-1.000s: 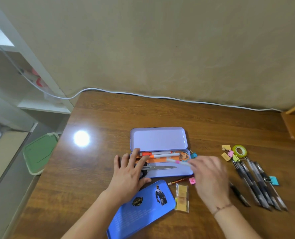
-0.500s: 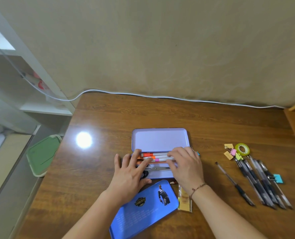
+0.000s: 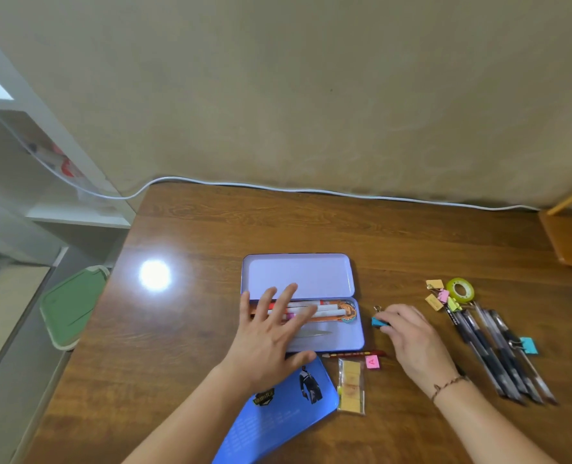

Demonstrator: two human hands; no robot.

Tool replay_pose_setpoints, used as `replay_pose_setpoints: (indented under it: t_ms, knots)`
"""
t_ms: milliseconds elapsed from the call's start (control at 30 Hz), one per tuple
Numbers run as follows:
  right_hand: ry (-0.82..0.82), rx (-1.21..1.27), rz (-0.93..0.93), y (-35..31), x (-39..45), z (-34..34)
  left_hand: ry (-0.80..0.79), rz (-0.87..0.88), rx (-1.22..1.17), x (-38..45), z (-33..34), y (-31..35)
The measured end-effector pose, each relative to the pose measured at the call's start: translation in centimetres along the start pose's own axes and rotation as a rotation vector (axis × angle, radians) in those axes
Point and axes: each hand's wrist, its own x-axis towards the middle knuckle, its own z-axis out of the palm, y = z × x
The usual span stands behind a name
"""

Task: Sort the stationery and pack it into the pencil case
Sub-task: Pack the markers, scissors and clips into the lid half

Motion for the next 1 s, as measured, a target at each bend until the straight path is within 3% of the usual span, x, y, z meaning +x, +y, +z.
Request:
replay_pose_setpoints:
  t_ms: [133,200,300,433,600,767,1000]
  knots:
    - [0.156,0.18,0.088,-1.9,0.7,-1.4,-0.003,0.04,0.047,0.4,1.1,0.6]
    - [0.084,0.223,0.051,-3.3,1.4,-1.8,-0.004,0.042,0.056,0.2,1.3,0.5]
    - [-0.012,0.081,-0.067,-4.6,2.4,-1.0,-0.006,0.04,0.048,-0.1,1.3,0.3]
    - [0.053,-0.066,-0.201,-4.4,3.1,0.6,-0.02,0.04,0.051,-0.2,1.4,0.3]
    - [0.062,-0.189,-0.128,-4.1,3.1,1.8,-0.02,0.044,0.053,-0.3,1.4,0.2]
    - [0.128,-0.077,-0.123,-4.3,2.8,1.7,-0.023,0.039,0.054,-0.3,1.4,0.2]
    - [-0.088,-0.275,-0.107,-4.0,2.6,0.8,-0.029,0.037,0.06,-0.2,1.5,0.2]
